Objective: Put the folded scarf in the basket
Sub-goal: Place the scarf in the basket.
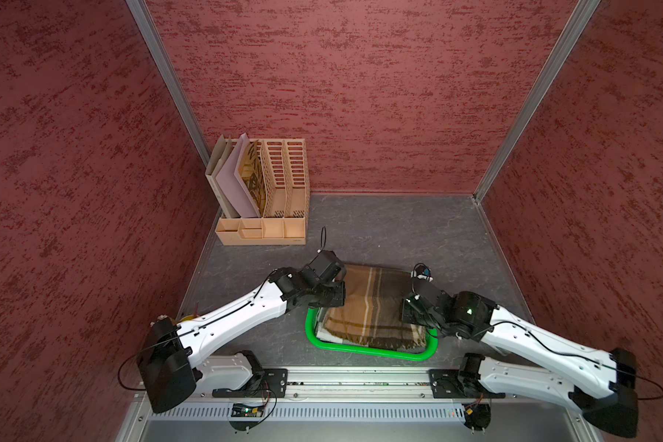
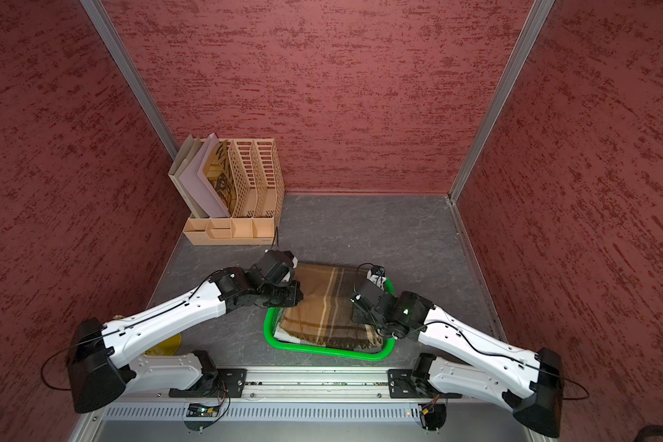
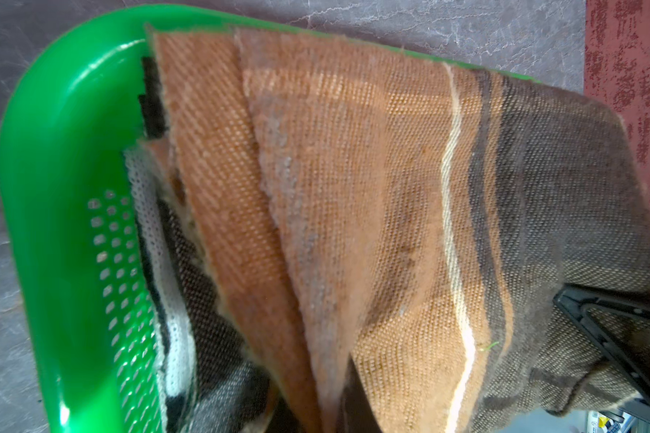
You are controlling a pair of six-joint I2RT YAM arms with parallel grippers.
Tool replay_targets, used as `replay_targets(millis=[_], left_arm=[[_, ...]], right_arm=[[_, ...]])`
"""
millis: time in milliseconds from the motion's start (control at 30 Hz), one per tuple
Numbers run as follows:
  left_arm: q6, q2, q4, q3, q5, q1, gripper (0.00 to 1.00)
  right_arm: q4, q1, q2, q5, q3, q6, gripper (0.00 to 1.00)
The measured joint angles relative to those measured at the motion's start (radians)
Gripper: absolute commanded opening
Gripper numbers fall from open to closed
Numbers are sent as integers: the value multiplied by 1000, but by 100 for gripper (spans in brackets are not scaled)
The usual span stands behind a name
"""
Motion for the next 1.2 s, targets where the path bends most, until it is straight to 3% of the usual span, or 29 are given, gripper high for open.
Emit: replay_targets(millis=[700,833,900,1000,1133,1200], left_arm=[[-1,46,117,-87,-40,-20,2],[-2,40,126,-109,-74,-22,28],[-2,20,106,-113,-109,-19,34],[4,-26,77,-113,-147,-15,33],[20,-58,71,-119,-149,23,22],[25,-56,76,-134,-144,46,21]], right_arm=[[104,5,55,35,-132,40,0],[99,5,53,50,-135,48,41],[46,5,39,72,-135,55,50],[-10,1,-6,103,-130,58,50],[-40,-44,-34,118,-113,18,43],[-42,-69,-20,121,-112,0,41]])
